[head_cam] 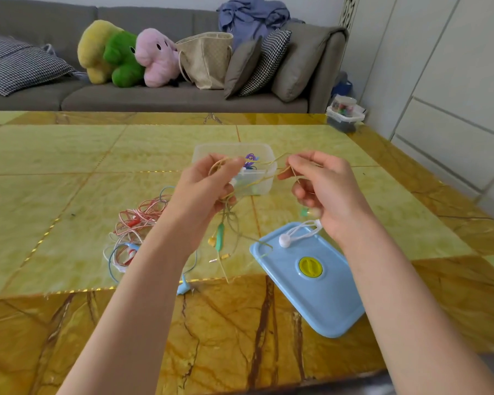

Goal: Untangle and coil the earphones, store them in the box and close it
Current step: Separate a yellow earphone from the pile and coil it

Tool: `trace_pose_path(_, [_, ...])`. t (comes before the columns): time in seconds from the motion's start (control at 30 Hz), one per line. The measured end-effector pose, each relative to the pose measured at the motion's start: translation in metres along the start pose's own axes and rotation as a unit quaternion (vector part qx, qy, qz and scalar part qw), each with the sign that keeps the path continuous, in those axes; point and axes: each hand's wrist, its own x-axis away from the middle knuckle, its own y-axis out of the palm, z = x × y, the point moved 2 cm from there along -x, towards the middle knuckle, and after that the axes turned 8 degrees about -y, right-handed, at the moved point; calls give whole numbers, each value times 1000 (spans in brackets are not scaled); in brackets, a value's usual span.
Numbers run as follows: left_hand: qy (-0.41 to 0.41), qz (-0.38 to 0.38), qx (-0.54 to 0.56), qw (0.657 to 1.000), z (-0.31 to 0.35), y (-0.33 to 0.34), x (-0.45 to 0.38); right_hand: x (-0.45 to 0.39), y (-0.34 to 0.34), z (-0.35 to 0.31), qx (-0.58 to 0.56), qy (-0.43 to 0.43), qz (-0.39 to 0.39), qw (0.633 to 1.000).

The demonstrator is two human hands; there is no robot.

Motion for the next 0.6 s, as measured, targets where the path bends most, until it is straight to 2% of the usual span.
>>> trace_pose_path(0.07, [2, -13, -84, 996, -1, 0, 3, 1, -1, -2, 16, -17, -32, 999])
trace_pose_path(0.13, [-6, -15, -111, 994, -3, -1, 4, 2, -1, -2, 28, -15, -60, 998])
trace_pose_path(0.37, [-8, -20, -94, 995, -4, 3, 4, 6, 1, 7, 31, 30, -125, 991])
trace_pose_path(0.47, [15, 17, -55, 998, 0, 1, 5, 6, 2, 9, 33, 49, -146, 987])
trace_pose_path(0.6, [24, 65, -39, 997, 4, -7, 4, 5, 0, 7, 34, 38, -138, 989])
